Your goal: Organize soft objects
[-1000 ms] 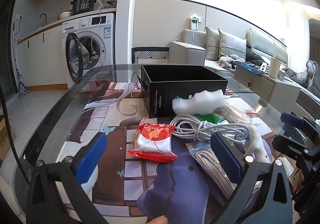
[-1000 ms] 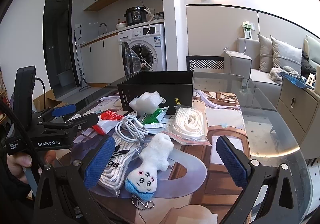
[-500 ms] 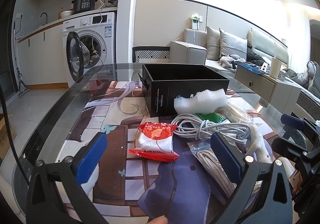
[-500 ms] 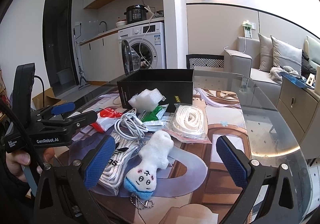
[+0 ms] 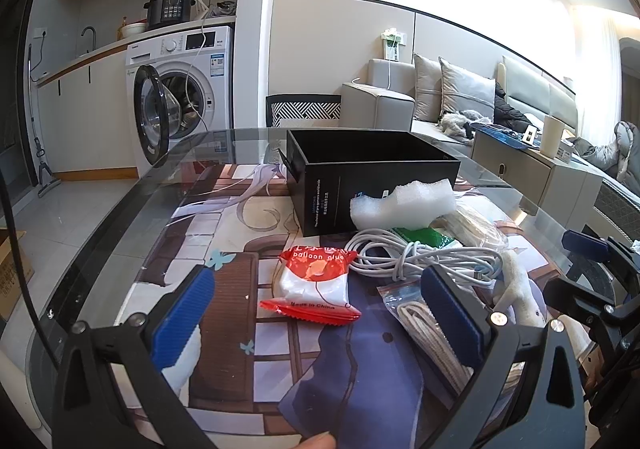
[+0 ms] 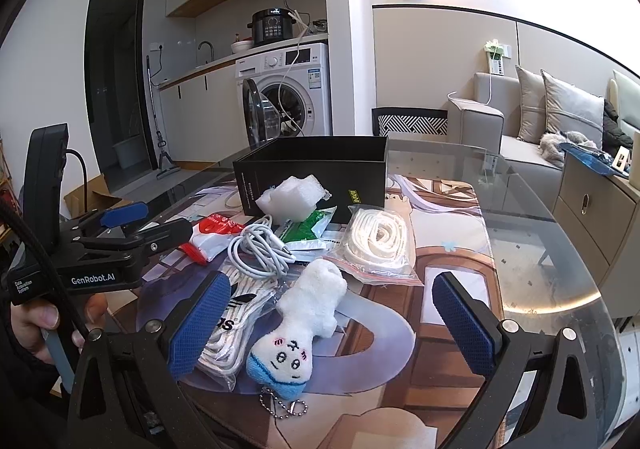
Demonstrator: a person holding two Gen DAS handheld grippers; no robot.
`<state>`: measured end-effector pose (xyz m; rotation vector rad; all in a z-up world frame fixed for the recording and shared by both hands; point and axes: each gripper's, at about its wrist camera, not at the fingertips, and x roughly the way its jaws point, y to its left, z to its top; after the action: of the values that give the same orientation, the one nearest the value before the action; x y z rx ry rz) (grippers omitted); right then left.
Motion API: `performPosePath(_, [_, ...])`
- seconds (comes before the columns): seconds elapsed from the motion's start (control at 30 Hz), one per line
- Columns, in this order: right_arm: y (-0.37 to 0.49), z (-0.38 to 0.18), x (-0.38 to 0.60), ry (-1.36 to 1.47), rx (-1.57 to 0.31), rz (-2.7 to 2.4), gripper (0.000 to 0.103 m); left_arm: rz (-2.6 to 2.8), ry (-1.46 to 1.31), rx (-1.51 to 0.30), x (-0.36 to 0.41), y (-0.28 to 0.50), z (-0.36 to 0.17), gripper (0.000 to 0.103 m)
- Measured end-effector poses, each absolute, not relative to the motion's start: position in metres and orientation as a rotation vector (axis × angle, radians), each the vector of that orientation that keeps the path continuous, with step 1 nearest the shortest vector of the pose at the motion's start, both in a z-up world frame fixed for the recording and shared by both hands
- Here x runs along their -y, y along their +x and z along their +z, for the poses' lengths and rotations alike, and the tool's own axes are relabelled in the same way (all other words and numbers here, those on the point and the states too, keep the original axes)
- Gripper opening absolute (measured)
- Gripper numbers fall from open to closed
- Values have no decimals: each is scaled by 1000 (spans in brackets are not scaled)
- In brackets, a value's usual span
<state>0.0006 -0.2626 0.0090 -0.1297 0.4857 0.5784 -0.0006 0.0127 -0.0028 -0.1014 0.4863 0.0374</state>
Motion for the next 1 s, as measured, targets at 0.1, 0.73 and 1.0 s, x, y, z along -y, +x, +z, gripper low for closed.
performPosePath(0.1, [2, 8, 264, -129, -491, 572, 103, 38, -100, -486, -13, -1, -3, 103])
performPosePath(0.73, [5, 7, 263, -142, -511, 555, 103, 39, -102, -485, -14, -1, -3, 103])
performPosePath(1.0, [6, 7, 263, -145, -515, 553, 103, 40, -102, -482, -15, -1, -3, 103])
